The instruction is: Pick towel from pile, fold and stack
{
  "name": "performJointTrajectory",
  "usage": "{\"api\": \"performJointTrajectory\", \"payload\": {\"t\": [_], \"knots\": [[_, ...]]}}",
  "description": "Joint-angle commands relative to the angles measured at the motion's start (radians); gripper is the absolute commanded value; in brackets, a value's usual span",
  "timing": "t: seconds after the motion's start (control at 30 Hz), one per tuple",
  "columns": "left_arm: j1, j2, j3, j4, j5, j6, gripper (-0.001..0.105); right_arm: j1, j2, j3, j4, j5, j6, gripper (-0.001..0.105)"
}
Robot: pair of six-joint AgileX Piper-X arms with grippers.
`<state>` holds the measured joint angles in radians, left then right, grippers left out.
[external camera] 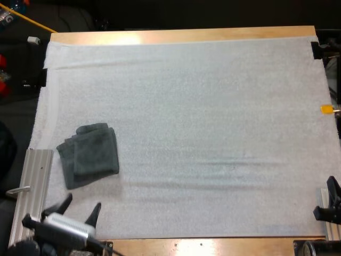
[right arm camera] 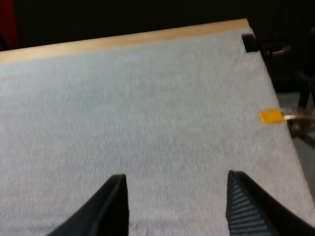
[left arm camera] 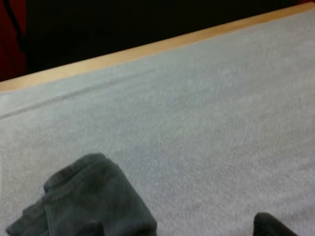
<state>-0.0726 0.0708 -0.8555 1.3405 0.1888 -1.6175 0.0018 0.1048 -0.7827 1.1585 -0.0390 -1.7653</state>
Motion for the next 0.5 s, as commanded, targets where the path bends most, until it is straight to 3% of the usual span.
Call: {"api": "performJointTrajectory", "payload": {"t": [0.0, 0.3, 0.47], "knots": [[-0.006, -0.04, 0.006, 0.015, -0.005, 0.005, 0.059, -0.002, -0.029, -0.009, 0.009, -0.004, -0.011, 0.044], [-0.006, -0.224, 0.014, 0.075, 0.033, 0.005, 0.059, -0.002, -0.16, -0.02, 0.087, -0.007, -0.004, 0.044], [-0.006, -0.225, 0.024, 0.168, 0.033, 0.007, 0.059, -0.002, -0.161, -0.02, 0.097, -0.054, -0.004, 0.044]]}}
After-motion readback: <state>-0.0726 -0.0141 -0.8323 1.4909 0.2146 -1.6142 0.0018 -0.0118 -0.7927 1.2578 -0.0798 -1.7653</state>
